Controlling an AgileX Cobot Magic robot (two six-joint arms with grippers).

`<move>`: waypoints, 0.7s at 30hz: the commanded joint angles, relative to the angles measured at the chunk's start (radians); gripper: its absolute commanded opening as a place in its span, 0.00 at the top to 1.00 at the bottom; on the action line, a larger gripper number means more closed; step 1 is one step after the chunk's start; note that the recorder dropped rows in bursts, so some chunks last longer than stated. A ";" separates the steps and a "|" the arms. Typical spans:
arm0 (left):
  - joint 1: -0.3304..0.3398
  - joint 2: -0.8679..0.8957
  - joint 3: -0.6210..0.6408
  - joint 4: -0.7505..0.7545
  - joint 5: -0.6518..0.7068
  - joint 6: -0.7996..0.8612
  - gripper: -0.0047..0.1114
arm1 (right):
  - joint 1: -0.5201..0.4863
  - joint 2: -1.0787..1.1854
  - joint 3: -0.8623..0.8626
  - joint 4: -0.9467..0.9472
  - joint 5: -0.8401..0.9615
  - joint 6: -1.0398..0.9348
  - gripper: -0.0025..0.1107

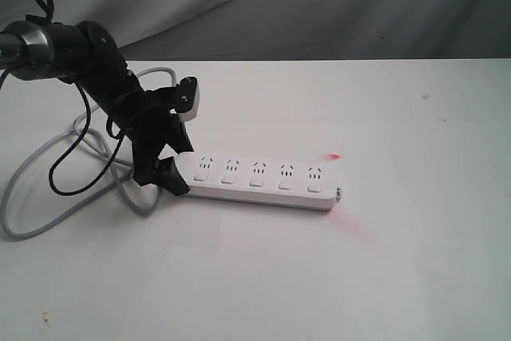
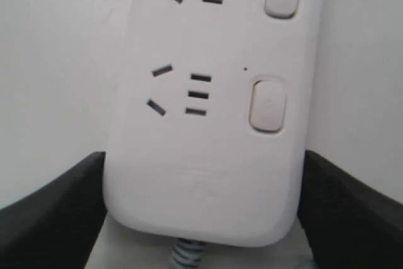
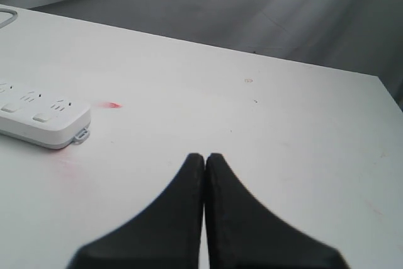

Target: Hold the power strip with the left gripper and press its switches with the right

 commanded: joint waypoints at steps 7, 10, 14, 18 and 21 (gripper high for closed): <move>-0.008 0.002 -0.001 0.025 -0.065 -0.058 0.36 | -0.006 -0.006 0.004 -0.012 -0.003 0.002 0.98; -0.008 0.002 -0.001 0.055 -0.094 -0.002 0.36 | -0.006 -0.006 0.004 -0.012 -0.003 0.002 0.98; -0.008 0.002 -0.001 0.055 -0.109 0.004 0.36 | -0.006 -0.006 0.004 -0.012 -0.003 0.002 0.98; -0.008 0.002 -0.001 0.055 -0.109 0.004 0.36 | -0.006 -0.006 0.004 -0.012 -0.003 0.002 0.98; -0.008 0.002 -0.001 0.055 -0.109 0.004 0.36 | -0.006 -0.006 0.004 -0.012 -0.003 0.002 0.98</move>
